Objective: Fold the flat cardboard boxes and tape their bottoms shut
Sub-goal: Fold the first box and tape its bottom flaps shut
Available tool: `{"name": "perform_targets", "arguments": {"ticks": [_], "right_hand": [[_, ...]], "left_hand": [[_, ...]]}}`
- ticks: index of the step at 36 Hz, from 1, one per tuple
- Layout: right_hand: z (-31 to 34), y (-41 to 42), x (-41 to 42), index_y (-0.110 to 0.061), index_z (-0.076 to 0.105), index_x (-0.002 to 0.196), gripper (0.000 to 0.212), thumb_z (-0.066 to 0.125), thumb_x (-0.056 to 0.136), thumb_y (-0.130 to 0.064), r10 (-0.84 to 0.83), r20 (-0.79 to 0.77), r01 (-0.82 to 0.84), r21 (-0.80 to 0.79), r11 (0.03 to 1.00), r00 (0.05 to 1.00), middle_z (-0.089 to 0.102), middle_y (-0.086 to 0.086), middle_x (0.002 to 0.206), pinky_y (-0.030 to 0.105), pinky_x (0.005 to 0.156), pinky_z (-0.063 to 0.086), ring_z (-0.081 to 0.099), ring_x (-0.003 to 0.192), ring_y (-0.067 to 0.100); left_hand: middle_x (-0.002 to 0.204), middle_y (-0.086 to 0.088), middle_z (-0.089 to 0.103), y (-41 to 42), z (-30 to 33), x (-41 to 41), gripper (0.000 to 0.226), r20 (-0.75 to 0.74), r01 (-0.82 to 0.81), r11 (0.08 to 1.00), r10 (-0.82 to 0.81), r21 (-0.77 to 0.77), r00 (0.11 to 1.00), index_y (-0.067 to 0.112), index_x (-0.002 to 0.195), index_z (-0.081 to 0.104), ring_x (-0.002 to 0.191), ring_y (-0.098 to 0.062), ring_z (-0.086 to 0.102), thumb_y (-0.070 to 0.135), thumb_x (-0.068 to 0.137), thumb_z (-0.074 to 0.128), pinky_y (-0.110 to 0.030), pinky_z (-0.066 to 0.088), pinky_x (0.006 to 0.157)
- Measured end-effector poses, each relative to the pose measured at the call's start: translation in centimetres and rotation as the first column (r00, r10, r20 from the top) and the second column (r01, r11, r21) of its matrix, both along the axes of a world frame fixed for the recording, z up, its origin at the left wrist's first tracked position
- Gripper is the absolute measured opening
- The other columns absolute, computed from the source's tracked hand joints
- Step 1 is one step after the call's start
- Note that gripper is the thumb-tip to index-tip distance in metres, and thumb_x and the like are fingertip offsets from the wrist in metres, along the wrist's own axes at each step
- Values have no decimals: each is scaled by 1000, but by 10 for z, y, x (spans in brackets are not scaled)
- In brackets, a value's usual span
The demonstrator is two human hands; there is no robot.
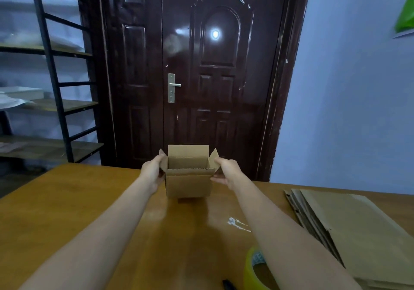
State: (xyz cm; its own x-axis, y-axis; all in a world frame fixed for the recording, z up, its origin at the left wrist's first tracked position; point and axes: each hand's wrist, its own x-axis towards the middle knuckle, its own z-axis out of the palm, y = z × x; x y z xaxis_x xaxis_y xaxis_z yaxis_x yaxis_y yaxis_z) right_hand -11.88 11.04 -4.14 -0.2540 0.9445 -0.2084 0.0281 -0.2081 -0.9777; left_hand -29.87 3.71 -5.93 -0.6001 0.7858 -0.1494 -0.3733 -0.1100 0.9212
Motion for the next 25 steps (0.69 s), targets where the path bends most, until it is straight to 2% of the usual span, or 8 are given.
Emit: {"name": "perform_targets", "arguments": {"ticks": [5, 9, 15, 18, 20, 25], "right_hand": [[-18, 9, -11, -5, 55, 118, 33, 53, 95, -28, 69, 39, -68, -23, 997, 997, 60, 15, 109, 36, 73, 55, 61, 97, 30], [-33, 12, -19, -10, 50, 132, 54, 45, 95, -49, 143, 134, -143, -10, 990, 981, 57, 11, 125, 38, 83, 51, 58, 99, 25], [-41, 19, -26, -17, 46, 136, 57, 37, 95, -56, 177, 81, -175, -33, 984, 981, 53, 10, 132, 43, 100, 45, 52, 118, 31], [-44, 23, -32, -16, 49, 133, 53, 36, 97, -53, 160, 34, -159, -22, 987, 987, 55, 9, 129, 39, 99, 46, 52, 117, 29], [-46, 25, -36, -17, 52, 129, 49, 35, 97, -51, 162, 2, -162, -15, 987, 987, 57, 7, 122, 37, 98, 46, 53, 109, 24], [-48, 32, -47, -22, 55, 99, 29, 36, 99, -44, 181, -68, -184, -34, 982, 981, 57, -5, 92, 37, 102, 43, 52, 99, 17]], "left_hand": [[122, -13, 58, 5, -8, -8, 49, -10, 112, 993, -113, -23, 994, 6, 131, 49, 104, -23, 56, 42, 98, 43, -35, 43, 89], [142, -9, 43, 4, -25, -10, 57, -94, 162, 983, -170, -88, 981, 20, 140, 44, 131, -28, 38, 55, 98, 30, -46, 34, 99], [146, -7, 40, 13, -37, -26, 64, -174, 180, 979, -195, -98, 965, 30, 141, 43, 135, -30, 34, 67, 92, 25, -55, 31, 105], [146, -7, 40, 20, -41, -32, 68, -185, 196, 977, -209, -89, 960, 25, 144, 38, 135, -28, 35, 67, 92, 26, -50, 31, 106], [146, -6, 42, 24, -43, -35, 71, -192, 208, 975, -220, -81, 956, 22, 146, 37, 134, -26, 37, 67, 92, 26, -44, 30, 107], [147, -8, 41, 33, -46, -33, 66, -197, 213, 976, -219, -55, 956, 18, 146, 33, 137, -24, 35, 60, 96, 21, -32, 31, 100]]}}
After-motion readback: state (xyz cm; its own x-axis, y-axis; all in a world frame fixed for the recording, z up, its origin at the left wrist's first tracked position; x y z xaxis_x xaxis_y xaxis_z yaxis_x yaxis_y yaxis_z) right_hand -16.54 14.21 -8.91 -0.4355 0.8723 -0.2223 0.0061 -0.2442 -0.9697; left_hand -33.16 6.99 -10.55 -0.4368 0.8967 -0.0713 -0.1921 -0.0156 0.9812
